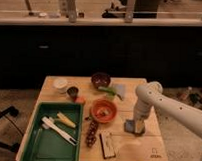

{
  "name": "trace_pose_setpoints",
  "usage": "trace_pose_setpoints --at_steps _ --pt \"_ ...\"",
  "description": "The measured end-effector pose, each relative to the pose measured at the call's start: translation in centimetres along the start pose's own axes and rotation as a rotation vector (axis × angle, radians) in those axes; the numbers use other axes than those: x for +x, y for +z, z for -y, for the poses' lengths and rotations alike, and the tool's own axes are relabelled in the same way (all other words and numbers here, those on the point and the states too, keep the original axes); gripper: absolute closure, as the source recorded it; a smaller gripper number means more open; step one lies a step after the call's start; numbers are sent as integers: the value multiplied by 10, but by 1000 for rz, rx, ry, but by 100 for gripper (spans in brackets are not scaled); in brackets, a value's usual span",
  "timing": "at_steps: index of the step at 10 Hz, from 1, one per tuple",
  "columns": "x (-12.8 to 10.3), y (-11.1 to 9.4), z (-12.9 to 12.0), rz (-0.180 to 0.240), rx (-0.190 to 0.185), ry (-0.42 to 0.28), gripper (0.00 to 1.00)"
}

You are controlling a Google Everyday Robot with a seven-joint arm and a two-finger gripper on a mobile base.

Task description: Wipe table surface with sponge

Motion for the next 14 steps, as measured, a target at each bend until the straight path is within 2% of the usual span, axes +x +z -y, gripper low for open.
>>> trace_pose_setpoints --at_steps 2,4,6,9,12,14 --pt "-9 -2 -4 7 -5 -40 100" --pt "-23 6 -18 -2 -41 -113 100" --pt "-22 16 -27 -12 -76 -138 100" --pt "-19 19 -31 -15 -95 -143 100" --pt "-16 17 -31 -18 -96 -139 100" --pt "-3 15 -28 -18 -86 -100 100"
